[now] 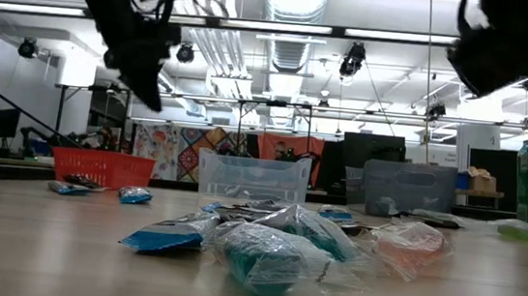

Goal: Sort candy
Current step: Put the red candy into the red bin

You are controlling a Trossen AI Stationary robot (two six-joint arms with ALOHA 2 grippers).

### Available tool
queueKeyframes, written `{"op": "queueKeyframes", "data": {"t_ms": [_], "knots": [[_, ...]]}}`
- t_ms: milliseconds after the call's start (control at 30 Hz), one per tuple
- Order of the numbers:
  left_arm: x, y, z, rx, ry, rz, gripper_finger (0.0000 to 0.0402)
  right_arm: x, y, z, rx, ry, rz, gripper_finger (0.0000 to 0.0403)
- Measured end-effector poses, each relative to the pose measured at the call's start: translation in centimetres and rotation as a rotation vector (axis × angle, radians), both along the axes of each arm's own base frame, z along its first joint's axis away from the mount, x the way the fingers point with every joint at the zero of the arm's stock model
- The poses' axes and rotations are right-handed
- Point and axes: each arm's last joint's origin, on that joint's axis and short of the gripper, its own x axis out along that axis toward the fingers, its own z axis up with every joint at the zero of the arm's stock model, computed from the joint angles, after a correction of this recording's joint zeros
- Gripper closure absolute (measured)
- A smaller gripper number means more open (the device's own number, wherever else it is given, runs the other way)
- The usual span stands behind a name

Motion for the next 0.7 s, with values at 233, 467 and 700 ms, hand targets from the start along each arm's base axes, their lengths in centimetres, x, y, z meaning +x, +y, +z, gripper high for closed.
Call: {"op": "queueKeyframes", "data": {"t_ms": [233,467,700], "knots": [[-0.3,-1.2,2.1,0.033,-0.16,-0.07,0.0262,0.0,0.2,-1.1,-0.13,0.271,-0.011,0.024],[-0.5,-1.6,2.5,0.034,-0.179,-0.084,0.0262,-0.4,0.1,-2.3,-0.211,0.326,0.028,0.0192],[-0.1,-1.7,2.1,0.014,-0.177,-0.07,0.0262,-1.5,0.0,-3.5,-0.244,0.365,0.046,0.0168]]}}
